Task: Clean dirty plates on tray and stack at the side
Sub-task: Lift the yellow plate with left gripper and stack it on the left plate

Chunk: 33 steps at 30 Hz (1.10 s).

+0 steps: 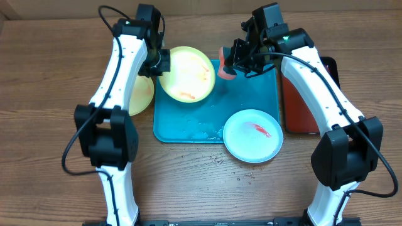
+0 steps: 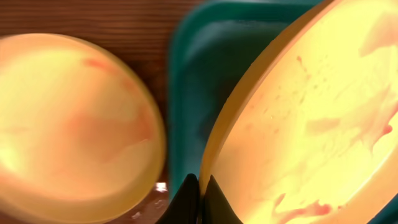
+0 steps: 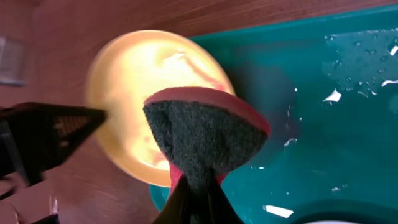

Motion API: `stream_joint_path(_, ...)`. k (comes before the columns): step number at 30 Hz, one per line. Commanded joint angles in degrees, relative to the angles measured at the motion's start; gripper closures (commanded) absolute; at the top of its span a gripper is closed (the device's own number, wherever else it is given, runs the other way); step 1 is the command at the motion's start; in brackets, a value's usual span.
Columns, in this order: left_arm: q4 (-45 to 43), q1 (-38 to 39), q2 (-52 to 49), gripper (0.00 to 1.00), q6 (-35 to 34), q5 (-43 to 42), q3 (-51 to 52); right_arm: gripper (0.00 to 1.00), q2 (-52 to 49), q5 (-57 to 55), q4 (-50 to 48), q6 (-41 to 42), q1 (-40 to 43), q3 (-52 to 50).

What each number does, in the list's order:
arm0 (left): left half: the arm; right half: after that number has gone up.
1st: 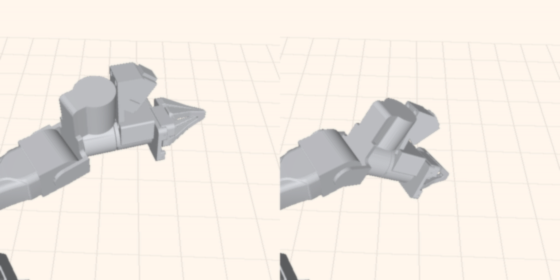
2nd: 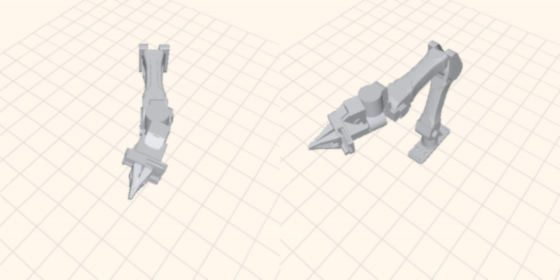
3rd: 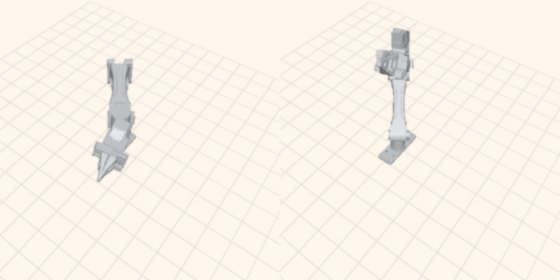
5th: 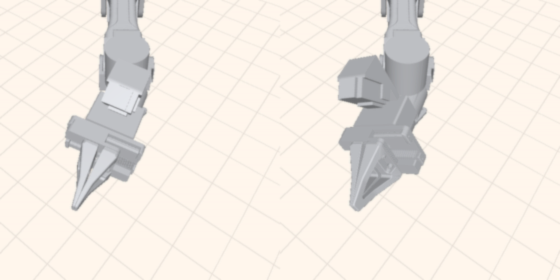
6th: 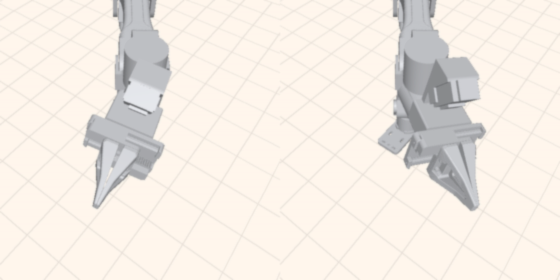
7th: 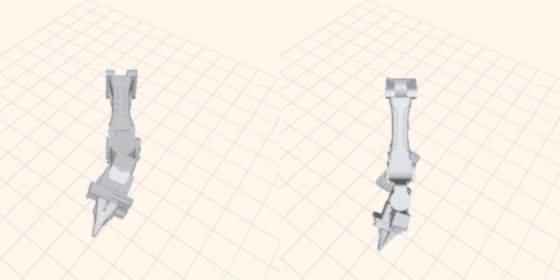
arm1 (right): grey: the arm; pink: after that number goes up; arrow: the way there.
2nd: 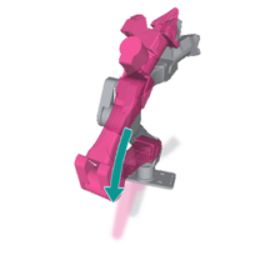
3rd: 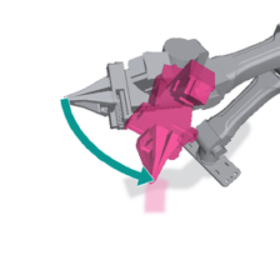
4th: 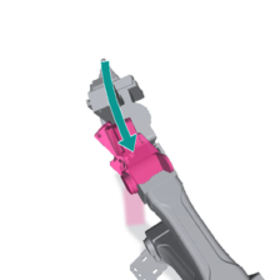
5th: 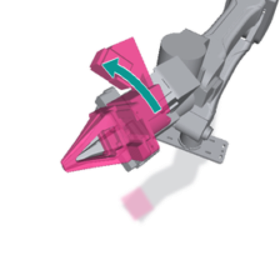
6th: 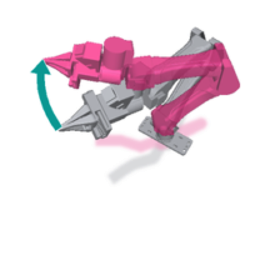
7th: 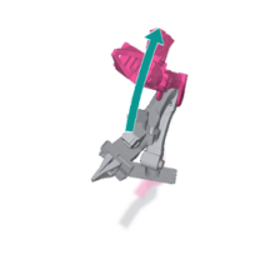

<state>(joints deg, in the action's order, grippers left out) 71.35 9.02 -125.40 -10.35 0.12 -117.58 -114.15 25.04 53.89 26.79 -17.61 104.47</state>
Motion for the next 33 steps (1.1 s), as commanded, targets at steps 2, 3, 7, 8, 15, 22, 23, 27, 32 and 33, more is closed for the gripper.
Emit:
stream_joint_path(2,2.8,4.3,6.7,0.96,-4.8,19.6,-1.6,0.96,-0.4,-2.7,0.7,-0.9,1.3,0.6)
stream_joint_path(3,3.5,5.4,7.4,0.96,-6.2,22.5,-1.6,0.96,-0.4,-2.8,0.7,-0.9,1.7,0.6)
stream_joint_path(7,8.8,12.7,8.5,0.96,-18.1,41.2,-1.3,0.96,-0.4,-4.5,1.7,-0.9,4.4,0.6)
stream_joint_path(8,10.2,14.7,8.5,0.95,-22.1,46.3,-0.7,0.96,-0.4,-4.9,2.4,-0.9,5.2,0.6)
stream_joint_path(15,15.4,19.5,8.5,0.96,-34.6,58.2,0.5,0.96,-0.4,-5.2,4.6,-0.9,8.5,0.6)
stream_joint_path(22,16.1,22.6,8.5,0.96,-37.5,66.7,0.5,0.96,-0.4,-6.2,5.0,-0.9,8.7,0.6)
stream_joint_path(23,16.1,23.0,8.5,0.96,-37.5,67.7,0.5,0.96,-0.4,-6.2,5.0,-0.9,8.7,0.6)
stream_joint_path(27,16.6,24.7,8.5,0.96,-37.5,71.3,0.5,0.96,-0.4,-6.2,5.0,-0.9,8.7,0.6)
stream_joint_path(32,16.9,26.2,8.5,0.96,-37.5,75.1,0.5,0.96,-0.4,-6.2,5.0,-0.9,8.7,0.6)
stream_joint_path(33,16.9,26.4,8.5,0.96,-37.5,75.4,0.5,0.96,-0.4,-6.2,5.0,-0.9,8.7,0.6)
